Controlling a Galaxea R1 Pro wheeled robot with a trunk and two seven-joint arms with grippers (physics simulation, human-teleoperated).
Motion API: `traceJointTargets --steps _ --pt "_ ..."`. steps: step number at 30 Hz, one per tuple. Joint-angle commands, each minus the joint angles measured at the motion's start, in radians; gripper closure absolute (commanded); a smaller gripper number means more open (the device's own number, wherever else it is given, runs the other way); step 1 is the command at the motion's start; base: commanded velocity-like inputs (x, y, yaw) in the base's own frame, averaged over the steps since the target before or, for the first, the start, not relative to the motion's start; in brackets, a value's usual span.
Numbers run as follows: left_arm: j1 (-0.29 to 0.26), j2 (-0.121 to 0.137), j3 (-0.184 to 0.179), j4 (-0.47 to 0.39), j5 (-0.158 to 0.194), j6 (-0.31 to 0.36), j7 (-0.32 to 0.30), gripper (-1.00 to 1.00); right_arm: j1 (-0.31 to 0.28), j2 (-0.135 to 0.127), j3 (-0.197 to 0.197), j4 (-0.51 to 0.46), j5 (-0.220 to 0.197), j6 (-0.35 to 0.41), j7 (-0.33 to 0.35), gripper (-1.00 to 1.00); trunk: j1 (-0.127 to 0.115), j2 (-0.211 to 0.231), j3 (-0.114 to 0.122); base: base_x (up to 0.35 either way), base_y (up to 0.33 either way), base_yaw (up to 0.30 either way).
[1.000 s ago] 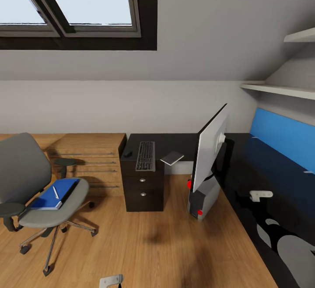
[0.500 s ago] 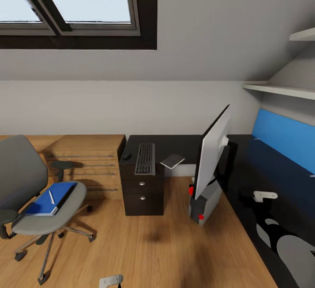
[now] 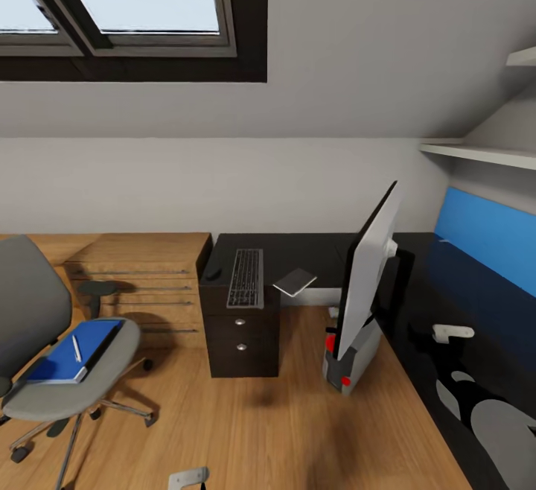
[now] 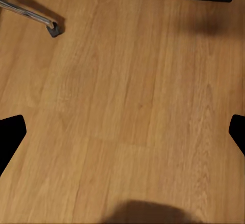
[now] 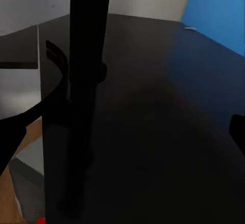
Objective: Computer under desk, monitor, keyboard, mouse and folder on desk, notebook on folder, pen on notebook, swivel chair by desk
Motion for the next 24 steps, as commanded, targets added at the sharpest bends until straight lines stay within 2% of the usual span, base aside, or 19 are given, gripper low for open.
traceJointTargets --steps 1,12,24 --pt "-0.001 0.0 -0.009 0.001 0.01 -0.005 0.006 -1.0 -0.001 0.0 -0.006 0.001 0.01 -0.003 -0.004 -1.0 0.0 -0.001 -0.001 0.057 0.0 0.0" --pt "-0.001 0.0 -0.011 0.001 0.008 -0.007 0.003 -1.0 0.0 -0.003 -0.005 0.007 0.014 -0.077 -0.031 -1.0 0.0 -0.001 -0.001 0.028 0.0 0.0" --pt "-0.001 -0.001 -0.011 0.001 0.008 -0.007 0.003 -1.0 0.0 -0.005 -0.004 0.01 0.013 -0.093 -0.028 -1.0 0.0 -0.001 -0.001 0.226 0.0 0.0"
